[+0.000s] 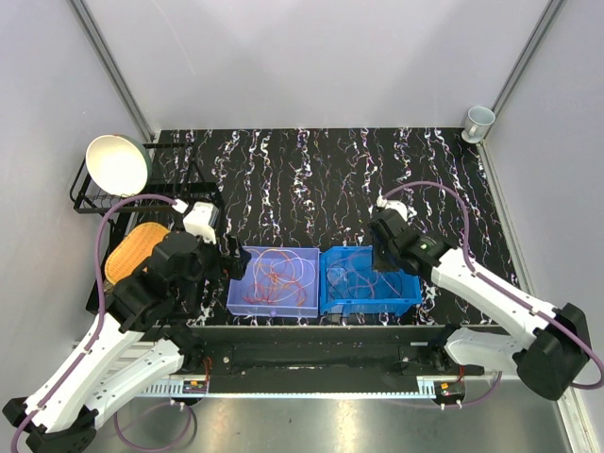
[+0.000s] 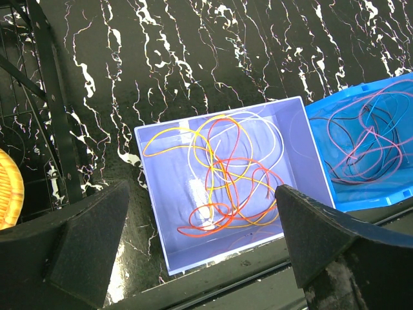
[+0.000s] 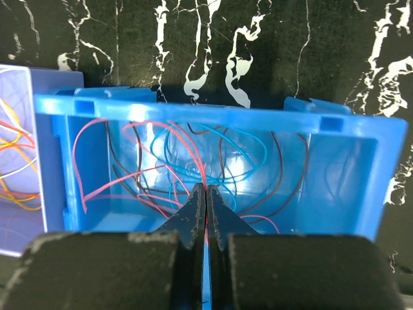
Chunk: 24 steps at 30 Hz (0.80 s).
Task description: Untangle the cables
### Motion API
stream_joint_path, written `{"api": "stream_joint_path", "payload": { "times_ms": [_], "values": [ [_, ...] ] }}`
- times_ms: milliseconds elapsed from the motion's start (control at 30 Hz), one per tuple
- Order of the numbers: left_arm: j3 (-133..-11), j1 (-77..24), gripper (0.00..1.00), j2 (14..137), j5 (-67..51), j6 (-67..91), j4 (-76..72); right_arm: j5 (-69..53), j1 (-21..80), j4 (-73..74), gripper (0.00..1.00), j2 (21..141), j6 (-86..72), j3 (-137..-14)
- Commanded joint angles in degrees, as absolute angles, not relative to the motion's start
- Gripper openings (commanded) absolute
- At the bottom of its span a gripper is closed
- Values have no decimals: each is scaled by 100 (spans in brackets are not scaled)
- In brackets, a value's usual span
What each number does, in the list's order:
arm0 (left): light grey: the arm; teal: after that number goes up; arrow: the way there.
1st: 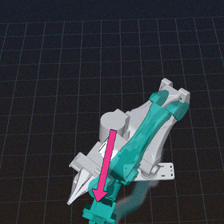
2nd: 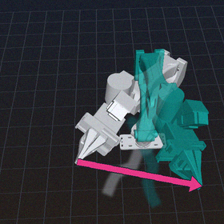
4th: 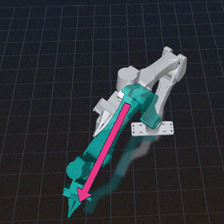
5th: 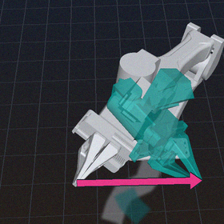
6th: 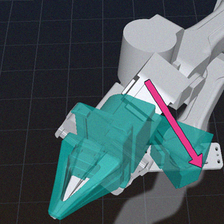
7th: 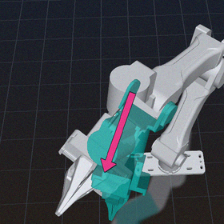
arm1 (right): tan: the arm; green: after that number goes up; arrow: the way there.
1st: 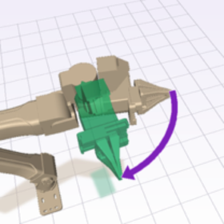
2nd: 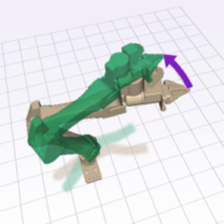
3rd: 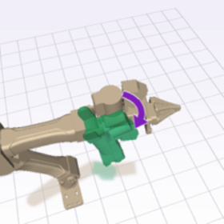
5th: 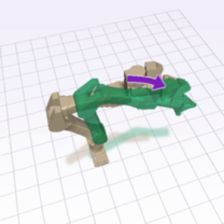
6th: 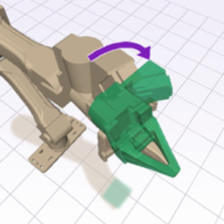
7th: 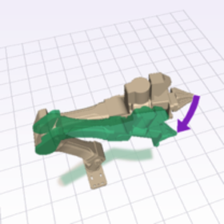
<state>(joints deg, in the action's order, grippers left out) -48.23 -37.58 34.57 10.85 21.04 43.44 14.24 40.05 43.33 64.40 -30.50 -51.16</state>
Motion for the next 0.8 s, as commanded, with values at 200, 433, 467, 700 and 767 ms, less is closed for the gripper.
{"api": "stream_joint_path", "payload": {
  "times_ms": [200,433,467,700,767],
  "values": [
    [-4825,-3771,99,3401,1248,2109,4140,1476,3990,3797,0,6969,-2900,-5291],
    [-4825,-3771,99,3358,1248,2109,4148,1801,3990,4139,0,6768,-3059,-5212],
    [-4825,-3779,99,3357,1257,2118,4148,1863,3982,4192,0,6724,-3076,-5221],
    [-4825,-3771,99,3349,1239,2118,4157,2302,3990,4666,14,6521,-3234,-5405],
    [-4825,-3779,99,3331,1248,2118,4148,2277,3981,4711,23,6530,-3252,-5493]
  ]
}}
